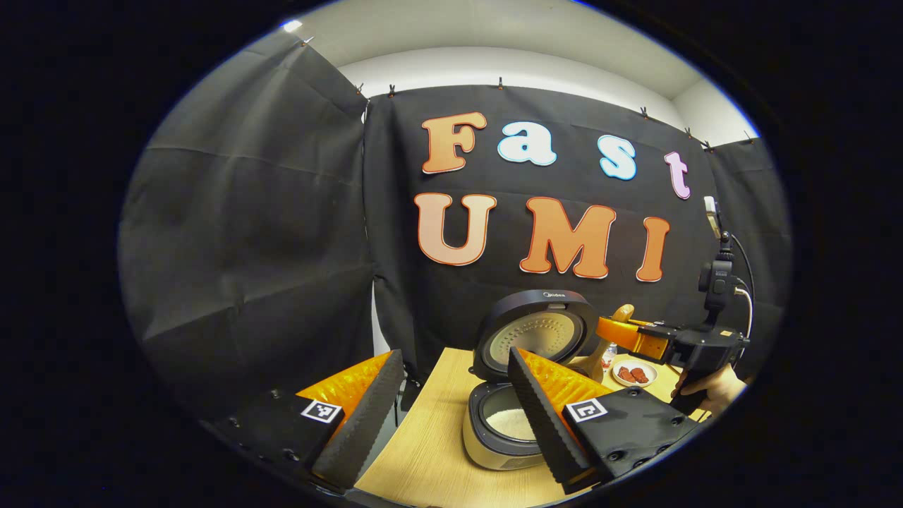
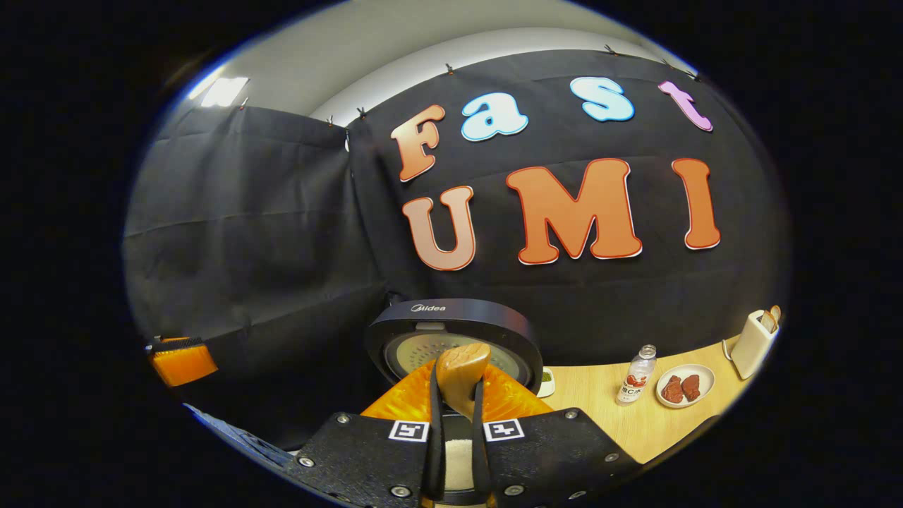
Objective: Close the left gripper, press the button to open the rice cooker; take a wooden spoon from the chopstick holder with the right hand, scoop a spoonful of rice and pour it into the rice cooker, then put the wooden spoon back into the chopstick holder.
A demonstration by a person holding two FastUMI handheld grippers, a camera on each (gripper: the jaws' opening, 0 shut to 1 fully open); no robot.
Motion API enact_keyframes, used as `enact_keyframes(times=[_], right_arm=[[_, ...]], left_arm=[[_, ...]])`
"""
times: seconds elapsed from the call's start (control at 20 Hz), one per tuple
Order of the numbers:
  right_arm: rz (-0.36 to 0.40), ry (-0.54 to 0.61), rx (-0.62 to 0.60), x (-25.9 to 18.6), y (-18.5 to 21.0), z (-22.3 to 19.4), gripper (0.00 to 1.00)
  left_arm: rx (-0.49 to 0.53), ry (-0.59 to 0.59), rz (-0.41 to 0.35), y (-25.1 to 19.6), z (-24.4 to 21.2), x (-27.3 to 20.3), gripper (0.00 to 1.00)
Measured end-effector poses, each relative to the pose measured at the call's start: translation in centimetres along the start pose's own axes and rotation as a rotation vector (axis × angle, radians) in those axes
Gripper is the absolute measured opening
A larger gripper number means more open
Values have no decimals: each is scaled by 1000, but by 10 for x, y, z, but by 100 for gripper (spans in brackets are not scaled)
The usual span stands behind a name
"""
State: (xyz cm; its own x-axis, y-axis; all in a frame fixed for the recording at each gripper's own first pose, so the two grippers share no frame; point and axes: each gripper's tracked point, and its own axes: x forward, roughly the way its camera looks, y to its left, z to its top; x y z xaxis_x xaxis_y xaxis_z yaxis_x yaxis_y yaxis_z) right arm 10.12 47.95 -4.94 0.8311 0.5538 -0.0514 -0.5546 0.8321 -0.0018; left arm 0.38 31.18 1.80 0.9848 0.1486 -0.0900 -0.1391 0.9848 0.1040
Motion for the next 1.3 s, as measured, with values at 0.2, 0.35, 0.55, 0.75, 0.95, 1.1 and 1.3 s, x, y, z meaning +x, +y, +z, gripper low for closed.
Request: enact_keyframes(times=[0.2,0.35,0.55,0.75,0.95,1.1,1.3], right_arm=[[17,17,-34,0,4,-9,14],[15,23,-1,-2,0,-12,14],[1,19,74,-11,-16,-6,14],[-41,-4,131,-29,-49,9,14],[-107,-33,163,-55,-93,25,14],[-182,-50,164,-78,-135,29,14],[-282,-71,175,-114,-189,34,14]], left_arm=[[-4,0,17,6,0,-1,97],[-11,-4,25,8,1,-5,98],[-9,-10,26,6,5,-5,98],[0,-23,13,-5,11,-3,97],[2,-29,-8,-19,13,3,99],[7,-24,-12,-25,9,5,99],[-2,-26,-11,-33,12,9,98]])
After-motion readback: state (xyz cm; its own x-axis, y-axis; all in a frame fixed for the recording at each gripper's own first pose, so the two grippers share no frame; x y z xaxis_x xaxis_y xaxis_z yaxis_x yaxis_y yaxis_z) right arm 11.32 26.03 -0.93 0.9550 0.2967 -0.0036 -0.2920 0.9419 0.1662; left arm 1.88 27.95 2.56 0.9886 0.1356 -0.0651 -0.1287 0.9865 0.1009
